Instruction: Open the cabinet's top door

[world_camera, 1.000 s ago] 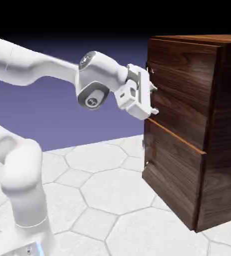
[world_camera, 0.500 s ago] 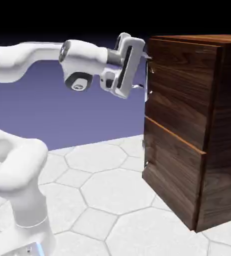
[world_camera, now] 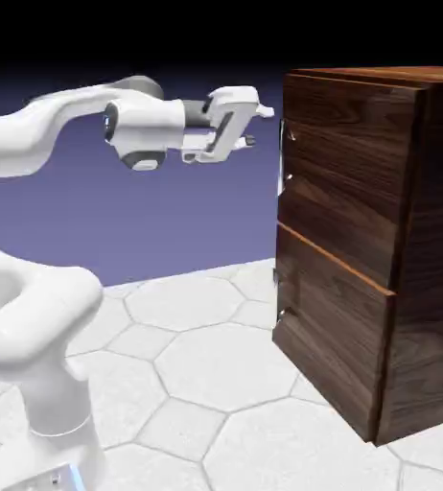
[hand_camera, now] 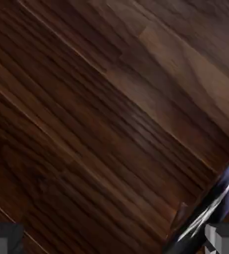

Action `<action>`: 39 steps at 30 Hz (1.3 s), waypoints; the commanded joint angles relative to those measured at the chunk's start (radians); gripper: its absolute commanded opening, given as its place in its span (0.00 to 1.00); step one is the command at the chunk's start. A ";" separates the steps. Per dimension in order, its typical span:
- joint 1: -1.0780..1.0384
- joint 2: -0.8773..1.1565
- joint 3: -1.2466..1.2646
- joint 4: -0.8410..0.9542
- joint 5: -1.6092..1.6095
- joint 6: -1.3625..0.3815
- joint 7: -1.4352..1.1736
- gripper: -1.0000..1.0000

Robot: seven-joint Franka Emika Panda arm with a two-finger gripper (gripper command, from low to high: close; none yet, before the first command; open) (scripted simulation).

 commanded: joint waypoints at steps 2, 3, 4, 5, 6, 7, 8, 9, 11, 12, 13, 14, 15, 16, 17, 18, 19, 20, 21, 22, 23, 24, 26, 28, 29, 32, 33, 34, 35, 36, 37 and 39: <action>-0.034 -0.027 0.044 0.015 0.087 -0.003 0.069 0.50; -0.051 -0.041 0.065 0.023 0.131 -0.005 0.104 0.50; -0.068 -0.055 0.087 0.030 0.174 -0.007 0.138 0.50; -0.085 -0.069 0.109 0.038 0.218 -0.009 0.173 0.50; -0.102 -0.082 0.131 0.045 0.261 -0.010 0.207 0.50; -0.119 -0.096 0.152 0.053 0.305 -0.012 0.242 0.50; -0.136 -0.110 0.174 0.060 0.348 -0.014 0.276 0.50; -0.153 -0.123 0.196 0.068 0.392 -0.016 0.311 0.50; -0.186 -0.150 0.238 0.082 0.475 -0.019 0.377 0.50; -0.186 -0.150 0.238 0.082 0.475 -0.019 0.377 0.50; -0.224 -0.149 0.247 0.108 0.485 -0.031 0.376 0.50; -0.258 -0.148 0.256 0.130 0.493 -0.042 0.375 0.50; -0.295 -0.148 0.266 0.156 0.503 -0.054 0.374 0.50; -0.329 -0.147 0.274 0.179 0.512 -0.064 0.373 0.50; -0.358 -0.147 0.282 0.198 0.519 -0.073 0.372 0.50; -0.358 -0.147 0.282 0.198 0.519 -0.073 0.372 0.00; -0.358 -0.147 0.282 0.198 0.519 -0.073 0.372 0.00; -0.329 -0.156 0.264 0.162 0.528 -0.107 0.357 0.00; -0.299 -0.165 0.245 0.126 0.535 -0.140 0.342 0.00; -0.269 -0.172 0.226 0.089 0.540 -0.173 0.327 0.00; -0.239 -0.179 0.206 0.053 0.543 -0.206 0.312 0.00; -0.209 -0.185 0.186 0.017 0.545 -0.239 0.298 0.00; -0.148 -0.197 0.143 -0.056 0.541 -0.305 0.270 0.00; -0.086 -0.208 0.095 -0.128 0.528 -0.372 0.243 0.00; -0.056 -0.213 0.068 -0.164 0.517 -0.406 0.231 0.00; 0.036 -0.233 -0.025 -0.273 0.468 -0.513 0.196 0.00; 0.064 -0.241 -0.062 -0.308 0.444 -0.550 0.186 0.00; 0.090 -0.249 -0.098 -0.341 0.419 -0.585 0.177 0.00; 0.112 -0.257 -0.134 -0.370 0.392 -0.619 0.169 0.00; 0.131 -0.265 -0.170 -0.397 0.364 -0.651 0.162 0.00; 0.147 -0.273 -0.207 -0.421 0.335 -0.682 0.156 0.00; 0.172 -0.289 -0.279 -0.464 0.275 -0.742 0.144 0.00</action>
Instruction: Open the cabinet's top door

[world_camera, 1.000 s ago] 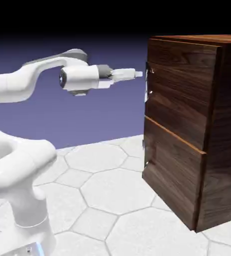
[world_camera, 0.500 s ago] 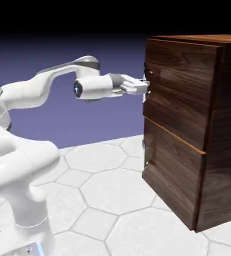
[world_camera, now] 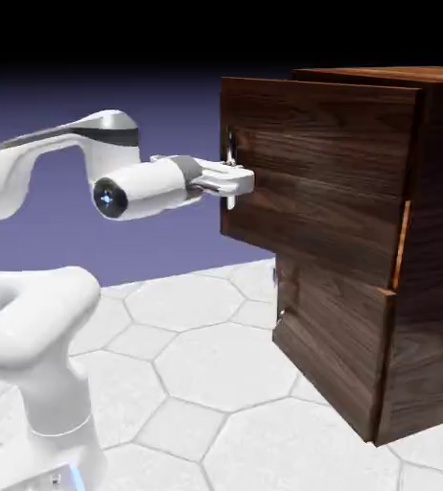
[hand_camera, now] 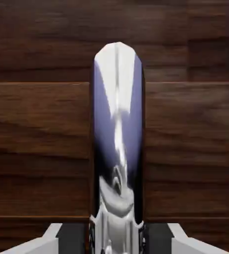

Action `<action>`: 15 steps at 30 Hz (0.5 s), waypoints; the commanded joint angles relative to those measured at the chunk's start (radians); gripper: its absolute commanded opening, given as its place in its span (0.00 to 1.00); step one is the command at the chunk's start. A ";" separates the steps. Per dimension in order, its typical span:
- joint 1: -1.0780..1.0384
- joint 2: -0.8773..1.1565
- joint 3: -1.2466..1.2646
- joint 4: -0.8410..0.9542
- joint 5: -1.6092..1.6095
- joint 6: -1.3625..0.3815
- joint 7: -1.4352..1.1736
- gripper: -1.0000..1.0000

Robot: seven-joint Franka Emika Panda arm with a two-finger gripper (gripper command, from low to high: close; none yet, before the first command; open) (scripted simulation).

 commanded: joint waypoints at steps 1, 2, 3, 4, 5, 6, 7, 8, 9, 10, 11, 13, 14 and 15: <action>0.009 -0.007 -0.036 -0.018 -0.031 -0.030 -0.005 0.00; 0.016 -0.013 -0.072 -0.034 -0.062 -0.058 -0.010 0.00; 0.020 -0.019 -0.109 -0.049 -0.094 -0.085 -0.015 0.00; 0.023 -0.024 -0.145 -0.062 -0.126 -0.112 -0.020 0.00; 0.025 -0.027 -0.181 -0.074 -0.159 -0.139 -0.025 0.00; 0.025 -0.030 -0.217 -0.084 -0.191 -0.165 -0.030 0.00; 0.023 -0.031 -0.254 -0.092 -0.224 -0.191 -0.036 0.00; 0.021 -0.031 -0.290 -0.100 -0.257 -0.216 -0.042 0.00; 0.017 -0.030 -0.326 -0.106 -0.290 -0.242 -0.048 0.00; 0.013 -0.028 -0.362 -0.110 -0.323 -0.267 -0.055 0.00; 0.008 -0.024 -0.399 -0.114 -0.357 -0.292 -0.062 0.00; -0.003 -0.011 -0.471 -0.118 -0.424 -0.342 -0.077 0.00; -0.010 -0.002 -0.507 -0.118 -0.458 -0.367 -0.086 0.00; -0.016 0.008 -0.544 -0.117 -0.492 -0.392 -0.095 0.00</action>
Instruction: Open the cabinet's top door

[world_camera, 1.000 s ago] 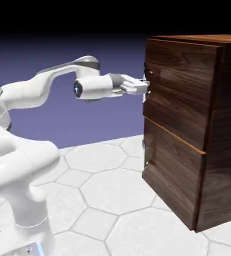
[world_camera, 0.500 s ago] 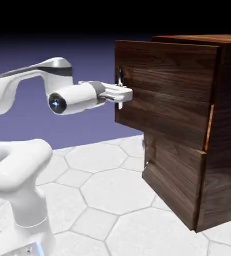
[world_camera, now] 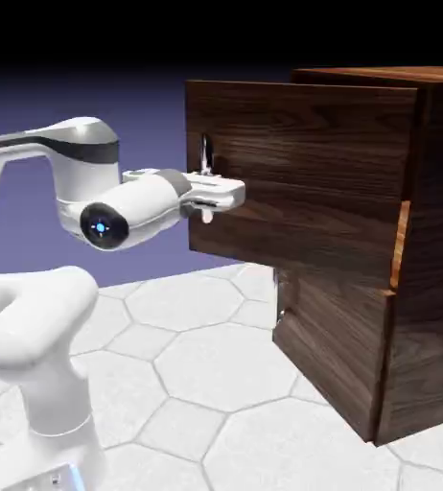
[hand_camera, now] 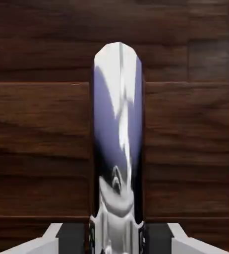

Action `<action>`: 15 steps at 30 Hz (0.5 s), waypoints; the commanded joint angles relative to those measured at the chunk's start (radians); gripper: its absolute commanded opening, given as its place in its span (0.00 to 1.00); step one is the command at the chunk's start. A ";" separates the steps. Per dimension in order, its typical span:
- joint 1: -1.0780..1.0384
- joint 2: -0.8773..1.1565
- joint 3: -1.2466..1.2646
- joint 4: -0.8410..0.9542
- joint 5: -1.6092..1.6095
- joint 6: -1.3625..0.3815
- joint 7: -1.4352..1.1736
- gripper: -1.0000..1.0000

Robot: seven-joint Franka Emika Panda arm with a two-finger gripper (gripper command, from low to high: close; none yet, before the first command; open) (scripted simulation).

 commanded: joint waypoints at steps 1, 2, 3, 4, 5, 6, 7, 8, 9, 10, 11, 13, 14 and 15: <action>-0.006 0.012 -0.036 0.002 -0.035 -0.026 -0.010 0.00; -0.012 0.026 -0.073 0.006 -0.069 -0.051 -0.020 0.00; -0.018 0.042 -0.109 0.011 -0.105 -0.077 -0.031 0.00; -0.023 0.060 -0.145 0.017 -0.140 -0.102 -0.042 0.00; -0.027 0.080 -0.181 0.025 -0.176 -0.128 -0.054 0.00; -0.031 0.102 -0.217 0.034 -0.212 -0.154 -0.067 0.00; -0.033 0.126 -0.254 0.045 -0.249 -0.181 -0.080 0.00; -0.034 0.152 -0.290 0.057 -0.285 -0.208 -0.094 0.00; -0.034 0.180 -0.326 0.072 -0.322 -0.235 -0.109 0.00; -0.032 0.211 -0.362 0.088 -0.360 -0.263 -0.124 0.00; -0.028 0.243 -0.399 0.107 -0.397 -0.291 -0.140 0.00; -0.014 0.313 -0.471 0.150 -0.471 -0.350 -0.173 0.00; -0.004 0.349 -0.506 0.174 -0.507 -0.379 -0.190 0.00; 0.008 0.385 -0.539 0.199 -0.540 -0.408 -0.206 0.00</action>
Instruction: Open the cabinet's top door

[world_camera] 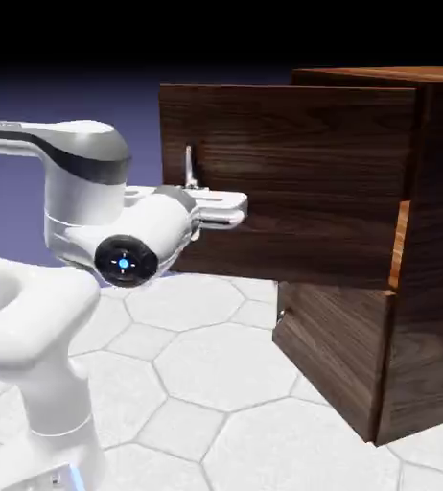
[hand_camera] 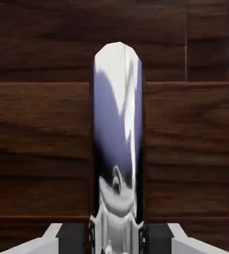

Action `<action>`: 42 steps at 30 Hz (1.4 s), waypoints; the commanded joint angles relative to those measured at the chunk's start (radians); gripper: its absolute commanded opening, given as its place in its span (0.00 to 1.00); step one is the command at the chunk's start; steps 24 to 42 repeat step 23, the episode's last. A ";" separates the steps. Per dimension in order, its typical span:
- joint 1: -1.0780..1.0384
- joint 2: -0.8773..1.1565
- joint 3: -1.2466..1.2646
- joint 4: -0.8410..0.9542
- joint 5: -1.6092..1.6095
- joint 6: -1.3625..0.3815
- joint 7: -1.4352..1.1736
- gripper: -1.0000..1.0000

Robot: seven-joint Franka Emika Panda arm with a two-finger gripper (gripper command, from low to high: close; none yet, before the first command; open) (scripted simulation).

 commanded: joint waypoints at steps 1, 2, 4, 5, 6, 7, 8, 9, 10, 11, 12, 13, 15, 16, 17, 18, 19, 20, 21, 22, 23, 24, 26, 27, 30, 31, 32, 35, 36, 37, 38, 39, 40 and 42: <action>0.014 0.036 -0.033 0.027 -0.032 -0.030 -0.016 0.00; 0.029 0.072 -0.064 0.054 -0.063 -0.059 -0.032 0.00; 0.065 0.145 -0.126 0.113 -0.119 -0.117 -0.063 0.00; 0.085 0.181 -0.156 0.144 -0.145 -0.147 -0.078 0.00; 0.106 0.217 -0.186 0.176 -0.169 -0.177 -0.094 0.00; 0.129 0.254 -0.216 0.209 -0.192 -0.207 -0.110 0.00; 0.152 0.290 -0.245 0.243 -0.214 -0.239 -0.125 0.00; 0.177 0.326 -0.275 0.278 -0.234 -0.270 -0.141 0.00; 0.203 0.362 -0.304 0.313 -0.253 -0.302 -0.158 0.00; 0.229 0.399 -0.334 0.349 -0.271 -0.335 -0.174 0.00; 0.256 0.435 -0.364 0.385 -0.287 -0.368 -0.192 0.00; 0.283 0.471 -0.393 0.422 -0.302 -0.401 -0.209 0.00; 0.338 0.543 -0.452 0.494 -0.327 -0.469 -0.247 0.00; 0.366 0.579 -0.482 0.530 -0.338 -0.503 -0.267 0.00; 0.392 0.616 -0.512 0.565 -0.348 -0.537 -0.287 0.00; 0.419 0.652 -0.541 0.600 -0.357 -0.570 -0.309 0.00; 0.444 0.688 -0.570 0.633 -0.365 -0.604 -0.331 0.00; 0.468 0.724 -0.598 0.665 -0.372 -0.636 -0.355 0.00; 0.490 0.760 -0.625 0.696 -0.378 -0.668 -0.379 0.00; 0.494 0.767 -0.631 0.702 -0.379 -0.675 -0.384 0.00; 0.494 0.767 -0.631 0.702 -0.379 -0.675 -0.384 1.00; 0.494 0.767 -0.631 0.702 -0.379 -0.675 -0.384 1.00; 0.494 0.767 -0.631 0.702 -0.379 -0.675 -0.384 1.00; 0.494 0.767 -0.631 0.702 -0.379 -0.675 -0.384 1.00; 0.494 0.767 -0.631 0.702 -0.379 -0.675 -0.384 1.00; 0.494 0.767 -0.631 0.702 -0.379 -0.675 -0.384 1.00; 0.494 0.767 -0.631 0.702 -0.379 -0.675 -0.384 1.00; 0.494 0.767 -0.631 0.702 -0.379 -0.675 -0.384 1.00; 0.494 0.767 -0.631 0.702 -0.379 -0.675 -0.384 1.00; 0.494 0.767 -0.631 0.702 -0.379 -0.675 -0.384 1.00; 0.494 0.767 -0.631 0.702 -0.379 -0.675 -0.384 1.00; 0.494 0.767 -0.631 0.702 -0.379 -0.675 -0.384 1.00; 0.494 0.767 -0.631 0.702 -0.379 -0.675 -0.384 1.00; 0.494 0.767 -0.631 0.702 -0.379 -0.675 -0.384 1.00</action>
